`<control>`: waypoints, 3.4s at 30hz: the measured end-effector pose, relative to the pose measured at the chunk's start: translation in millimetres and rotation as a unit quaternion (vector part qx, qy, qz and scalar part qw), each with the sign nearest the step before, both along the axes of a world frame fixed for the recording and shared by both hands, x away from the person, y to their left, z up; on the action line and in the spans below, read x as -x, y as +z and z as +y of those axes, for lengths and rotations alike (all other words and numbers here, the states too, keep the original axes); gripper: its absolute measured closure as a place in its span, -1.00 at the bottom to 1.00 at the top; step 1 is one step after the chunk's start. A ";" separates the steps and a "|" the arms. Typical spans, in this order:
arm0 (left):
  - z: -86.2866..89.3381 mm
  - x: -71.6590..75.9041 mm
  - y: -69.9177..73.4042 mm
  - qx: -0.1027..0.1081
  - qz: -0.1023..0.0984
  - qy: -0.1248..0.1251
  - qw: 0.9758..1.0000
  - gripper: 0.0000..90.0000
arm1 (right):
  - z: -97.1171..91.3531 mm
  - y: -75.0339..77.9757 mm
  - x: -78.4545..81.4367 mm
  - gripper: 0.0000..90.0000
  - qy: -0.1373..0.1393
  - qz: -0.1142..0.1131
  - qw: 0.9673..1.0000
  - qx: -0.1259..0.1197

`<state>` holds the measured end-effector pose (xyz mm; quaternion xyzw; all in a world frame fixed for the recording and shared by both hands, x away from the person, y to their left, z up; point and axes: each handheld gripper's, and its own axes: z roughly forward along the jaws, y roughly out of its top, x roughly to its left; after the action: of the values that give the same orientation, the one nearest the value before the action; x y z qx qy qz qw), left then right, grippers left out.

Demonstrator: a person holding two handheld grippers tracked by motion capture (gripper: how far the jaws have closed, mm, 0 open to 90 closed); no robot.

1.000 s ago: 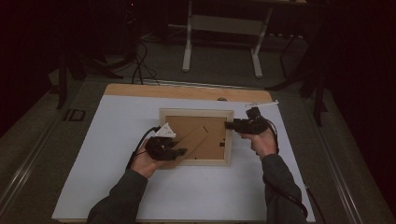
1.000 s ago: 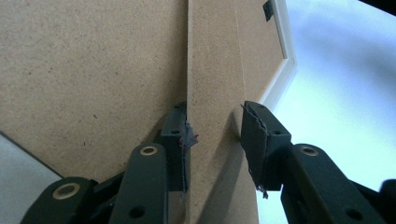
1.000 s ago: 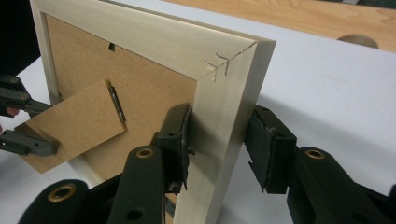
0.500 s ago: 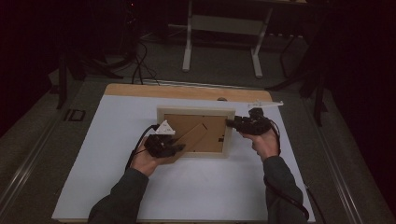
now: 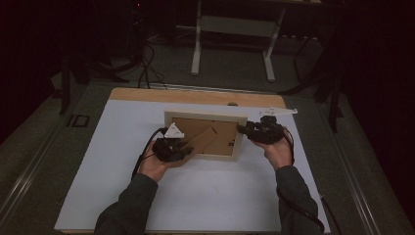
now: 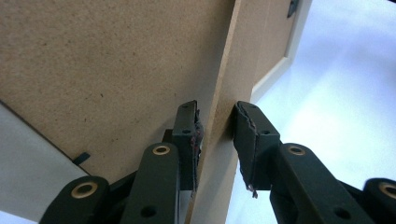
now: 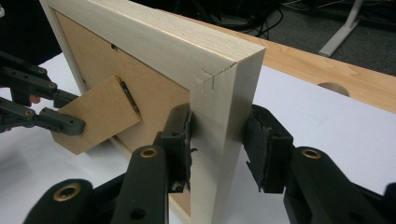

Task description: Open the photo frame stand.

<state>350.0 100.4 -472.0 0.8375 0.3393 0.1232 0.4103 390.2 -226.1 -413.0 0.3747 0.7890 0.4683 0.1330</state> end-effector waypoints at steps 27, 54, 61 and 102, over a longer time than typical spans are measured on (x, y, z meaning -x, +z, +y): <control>-4.6 -3.3 1.9 0.004 -0.022 0.041 0.999 0.60 | 1.7 -0.7 6.7 0.37 -0.003 -0.028 1.000 0.001; 4.5 4.7 -6.6 0.026 -0.019 0.062 0.998 0.68 | 21.7 -0.8 17.1 0.35 0.068 -0.039 0.997 0.014; 4.6 8.0 -8.2 0.019 -0.020 0.057 0.998 0.69 | 22.7 -2.9 21.4 0.33 0.072 -0.040 0.997 0.009; 10.2 14.1 -16.4 0.034 -0.009 0.051 0.998 0.62 | 25.5 -8.6 29.6 0.20 0.094 -0.037 0.995 0.017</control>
<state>336.0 110.6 -488.4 0.8036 0.3822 0.1400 0.4343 360.6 -200.5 -421.6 0.2793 0.8229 0.4791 0.1239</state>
